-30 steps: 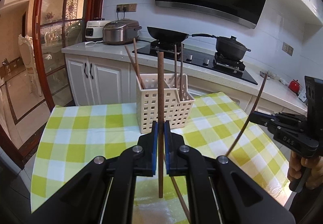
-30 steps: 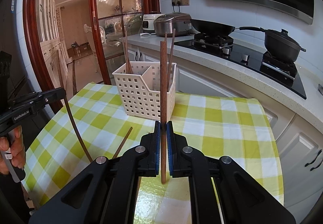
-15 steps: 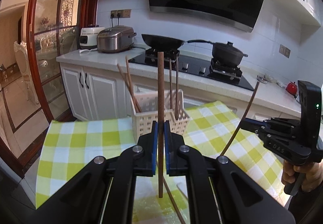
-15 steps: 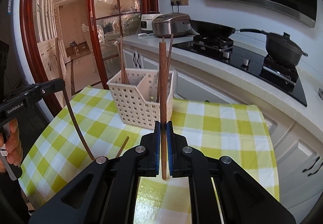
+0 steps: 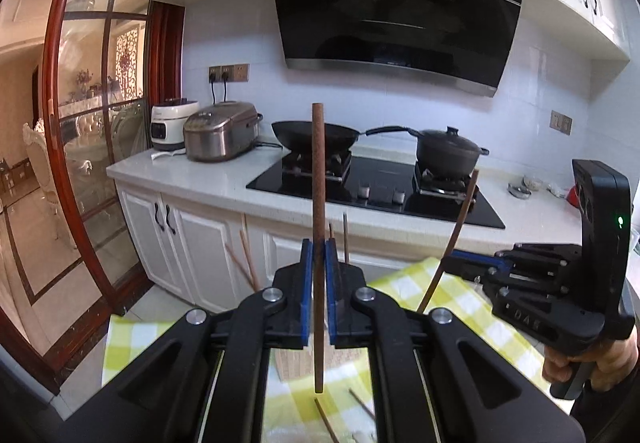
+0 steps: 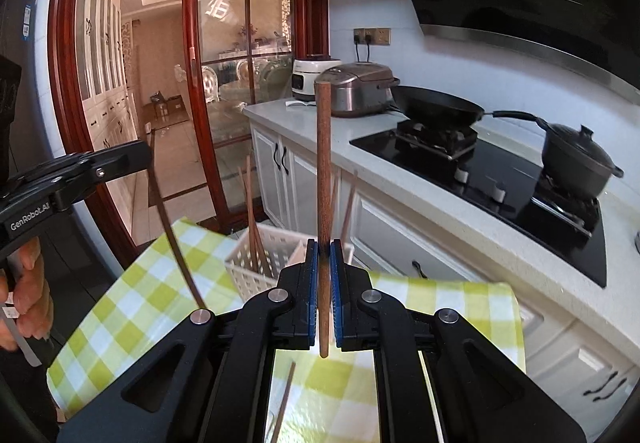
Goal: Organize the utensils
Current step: 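Raise the left tool's chopstick and lower it into the basket while the right tool does likewise, then open both tools to leave the chopsticks standing in the basket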
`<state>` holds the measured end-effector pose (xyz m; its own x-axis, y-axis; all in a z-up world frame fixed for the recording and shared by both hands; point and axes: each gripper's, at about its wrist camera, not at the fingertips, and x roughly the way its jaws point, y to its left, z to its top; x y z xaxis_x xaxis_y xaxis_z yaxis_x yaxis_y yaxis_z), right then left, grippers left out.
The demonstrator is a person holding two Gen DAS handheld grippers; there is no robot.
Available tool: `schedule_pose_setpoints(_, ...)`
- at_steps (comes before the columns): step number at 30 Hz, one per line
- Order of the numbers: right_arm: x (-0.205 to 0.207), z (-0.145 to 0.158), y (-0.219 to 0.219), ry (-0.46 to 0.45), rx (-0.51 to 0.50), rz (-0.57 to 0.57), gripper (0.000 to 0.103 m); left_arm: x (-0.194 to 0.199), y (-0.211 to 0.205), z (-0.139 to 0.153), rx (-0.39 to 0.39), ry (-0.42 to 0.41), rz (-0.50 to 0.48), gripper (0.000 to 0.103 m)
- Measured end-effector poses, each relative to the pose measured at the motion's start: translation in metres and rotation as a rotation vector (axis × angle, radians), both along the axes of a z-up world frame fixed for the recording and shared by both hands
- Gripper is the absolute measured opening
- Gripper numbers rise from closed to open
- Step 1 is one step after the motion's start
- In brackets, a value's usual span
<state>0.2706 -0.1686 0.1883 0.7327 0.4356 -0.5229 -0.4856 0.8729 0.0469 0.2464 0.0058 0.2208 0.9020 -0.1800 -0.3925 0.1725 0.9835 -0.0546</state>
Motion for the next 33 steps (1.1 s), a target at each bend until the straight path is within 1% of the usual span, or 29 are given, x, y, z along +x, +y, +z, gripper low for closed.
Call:
schedule_pose_setpoints(6, 0.024, 0.008, 0.013, 0.000, 0.002, 0.007, 0.008, 0.040, 0.002, 0.011, -0.023, -0.022, 0.016, 0.006)
schedule_pose_setpoints(10, 0.037, 0.005, 0.020, 0.007, -0.001, 0.011, 0.008, 0.064, 0.001, 0.006, -0.029, -0.024, 0.027, 0.006)
schedule_pose_setpoints(16, 0.053, -0.006, 0.027, 0.038, 0.001, -0.002, 0.008, 0.092, 0.001, -0.016, -0.055, 0.003, 0.045, 0.006)
schedule_pose_setpoints(22, 0.069, -0.021, 0.028, 0.077, 0.021, -0.015, 0.008, 0.106, 0.009, -0.039, -0.085, 0.031, 0.071, 0.006)
schedule_pose_setpoints(26, 0.074, -0.029, 0.033, 0.095, 0.031, -0.008, 0.008, 0.112, 0.010, -0.056, -0.073, 0.064, 0.071, 0.006)
schedule_pose_setpoints(33, 0.077, -0.040, 0.042, 0.132, 0.036, 0.010, 0.008, 0.116, 0.011, -0.075, -0.061, 0.097, 0.064, 0.006)
